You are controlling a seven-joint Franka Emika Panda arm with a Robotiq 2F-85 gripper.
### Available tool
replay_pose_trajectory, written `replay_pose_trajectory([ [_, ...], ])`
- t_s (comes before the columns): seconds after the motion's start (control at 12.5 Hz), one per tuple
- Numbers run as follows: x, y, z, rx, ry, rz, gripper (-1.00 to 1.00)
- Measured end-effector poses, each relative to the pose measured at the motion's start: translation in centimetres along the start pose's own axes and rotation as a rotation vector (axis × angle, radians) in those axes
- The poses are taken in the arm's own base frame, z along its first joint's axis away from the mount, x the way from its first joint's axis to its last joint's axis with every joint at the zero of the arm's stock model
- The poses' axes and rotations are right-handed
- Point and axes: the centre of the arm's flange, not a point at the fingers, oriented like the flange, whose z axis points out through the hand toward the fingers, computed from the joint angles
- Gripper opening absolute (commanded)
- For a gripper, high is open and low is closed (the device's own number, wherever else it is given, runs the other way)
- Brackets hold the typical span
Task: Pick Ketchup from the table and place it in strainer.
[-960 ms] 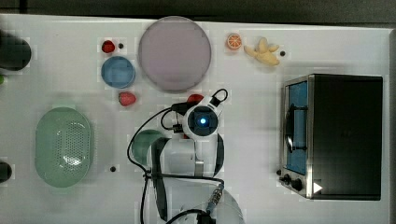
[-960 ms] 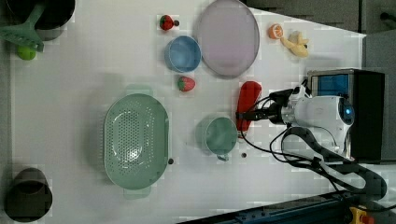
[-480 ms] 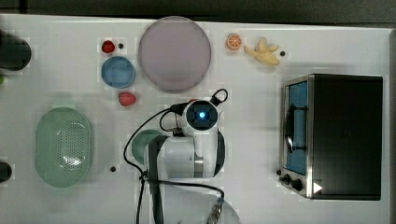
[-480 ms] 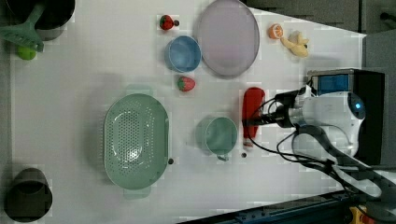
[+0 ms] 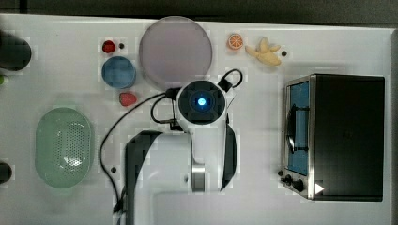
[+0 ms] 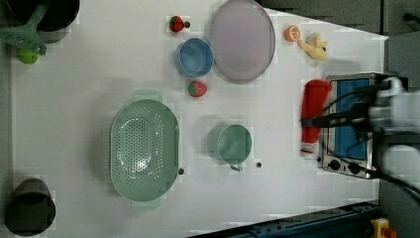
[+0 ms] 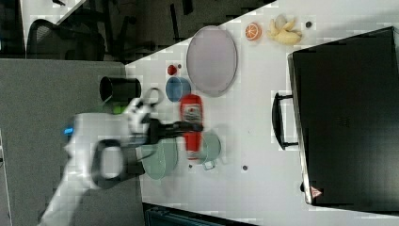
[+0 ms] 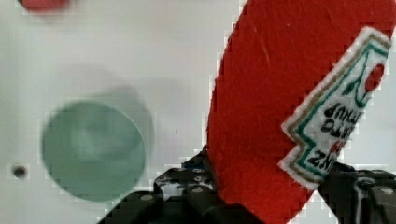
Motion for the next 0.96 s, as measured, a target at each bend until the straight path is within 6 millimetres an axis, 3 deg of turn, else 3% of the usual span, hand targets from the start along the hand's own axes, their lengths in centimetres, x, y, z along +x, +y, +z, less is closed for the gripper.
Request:
replay_pose_trajectory([
  [0.24, 0.0, -2.5, -10.2, -0.025, 0.118, 0.066, 0.23],
  [0.32, 0.0, -4.3, -12.0, -0.027, 0.15, 0.081, 0.23],
  [0.4, -0.3, -6.6, -12.4, -0.019, 0.153, 0.097, 0.23],
  [0.56, -0.7, -12.2, -11.1, -0.013, 0.119, 0.081, 0.23],
  [0.96, -2.6, -24.7, -4.9, -0.019, 0.023, 0.082, 0.23],
])
